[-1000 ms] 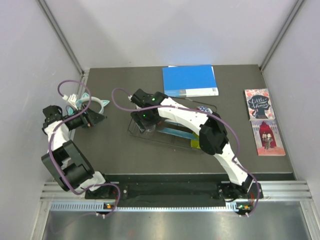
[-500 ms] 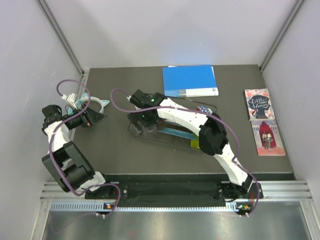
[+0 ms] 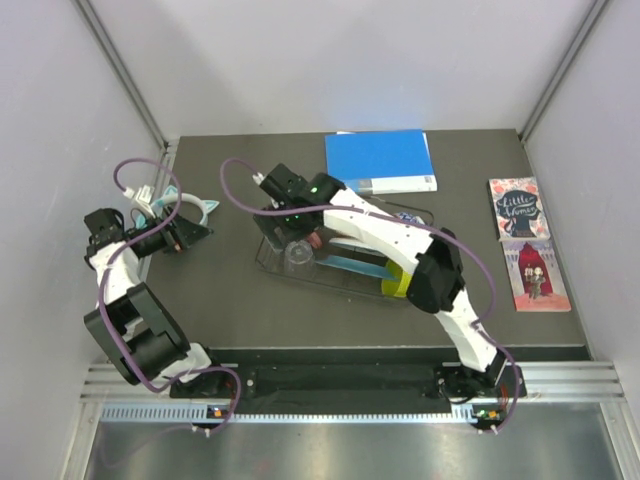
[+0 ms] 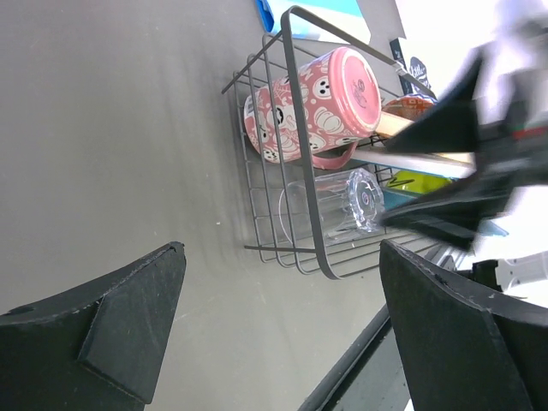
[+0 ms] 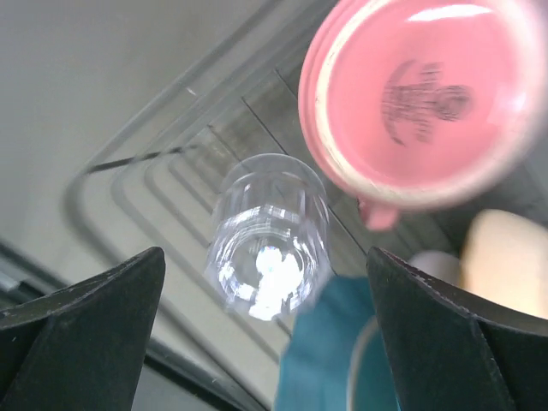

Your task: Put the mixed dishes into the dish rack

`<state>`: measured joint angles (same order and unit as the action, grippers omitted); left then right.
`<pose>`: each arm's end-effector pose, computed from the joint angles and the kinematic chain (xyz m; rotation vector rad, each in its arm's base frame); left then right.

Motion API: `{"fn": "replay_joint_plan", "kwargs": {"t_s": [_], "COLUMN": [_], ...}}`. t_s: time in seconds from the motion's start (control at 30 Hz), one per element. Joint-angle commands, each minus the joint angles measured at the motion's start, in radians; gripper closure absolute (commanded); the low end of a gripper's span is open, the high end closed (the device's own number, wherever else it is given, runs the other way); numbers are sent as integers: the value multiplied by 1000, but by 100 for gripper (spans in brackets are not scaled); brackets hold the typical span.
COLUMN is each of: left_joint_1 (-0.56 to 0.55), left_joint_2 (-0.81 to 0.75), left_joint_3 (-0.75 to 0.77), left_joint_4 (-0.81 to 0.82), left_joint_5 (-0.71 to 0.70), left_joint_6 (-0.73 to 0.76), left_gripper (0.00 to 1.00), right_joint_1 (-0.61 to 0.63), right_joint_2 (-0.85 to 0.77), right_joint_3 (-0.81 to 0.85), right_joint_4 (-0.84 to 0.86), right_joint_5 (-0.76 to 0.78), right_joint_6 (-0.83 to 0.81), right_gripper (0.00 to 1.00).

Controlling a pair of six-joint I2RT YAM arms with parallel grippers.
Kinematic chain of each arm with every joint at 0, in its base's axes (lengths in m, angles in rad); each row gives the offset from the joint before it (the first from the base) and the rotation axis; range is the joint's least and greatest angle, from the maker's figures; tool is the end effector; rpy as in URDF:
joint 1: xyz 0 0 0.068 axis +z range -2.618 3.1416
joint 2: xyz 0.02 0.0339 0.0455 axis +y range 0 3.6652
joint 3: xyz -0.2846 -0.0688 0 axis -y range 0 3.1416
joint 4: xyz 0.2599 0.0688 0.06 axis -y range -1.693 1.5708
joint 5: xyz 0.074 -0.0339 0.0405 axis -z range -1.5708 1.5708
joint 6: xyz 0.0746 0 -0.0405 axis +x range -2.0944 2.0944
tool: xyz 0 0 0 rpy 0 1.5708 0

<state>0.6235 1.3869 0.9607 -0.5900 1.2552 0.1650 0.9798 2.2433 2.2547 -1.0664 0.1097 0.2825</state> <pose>0.2692 0.1062 0.2579 -0.0510 1.9905 -1.0929 0.3018 0.4352 0.2702 -0.8682 2.5005 0.2946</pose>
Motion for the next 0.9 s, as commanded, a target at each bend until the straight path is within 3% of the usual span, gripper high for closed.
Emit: {"fn": "replay_joint_plan", "kwargs": {"t_s": [0.0, 0.07, 0.13, 0.23, 0.37, 0.4, 0.6, 0.87], "left_joint_1": [-8, -10, -22, -83, -287, -315, -373, -392], "left_joint_2": [-23, -20, -22, -45, -124, -135, -166, -302], "left_joint_3": [25, 38, 55, 69, 79, 78, 131, 63], "left_joint_4": [25, 19, 12, 6, 11, 18, -2, -11], "left_joint_5": [10, 19, 4, -75, -502, -535, -576, -623], "left_joint_6": [5, 7, 2, 10, 7, -7, -70, -53], "left_gripper": [1, 1, 1, 1, 1, 1, 1, 1], "right_joint_1": [-7, -26, -79, -186, -317, -326, -326, -326], "right_joint_2": [-186, -258, -344, -641, -836, -861, -1024, -1205], "right_joint_3": [137, 129, 8, -310, -640, -677, -902, -1066], "right_joint_4": [-32, -21, 58, 245, 333, 339, 367, 467], "right_joint_5": [10, 37, 102, 180, 270, 331, 377, 332], "right_joint_6": [-31, -26, -8, 24, 31, 27, 41, 4], "right_gripper": [0, 0, 0, 0, 0, 0, 0, 0]}}
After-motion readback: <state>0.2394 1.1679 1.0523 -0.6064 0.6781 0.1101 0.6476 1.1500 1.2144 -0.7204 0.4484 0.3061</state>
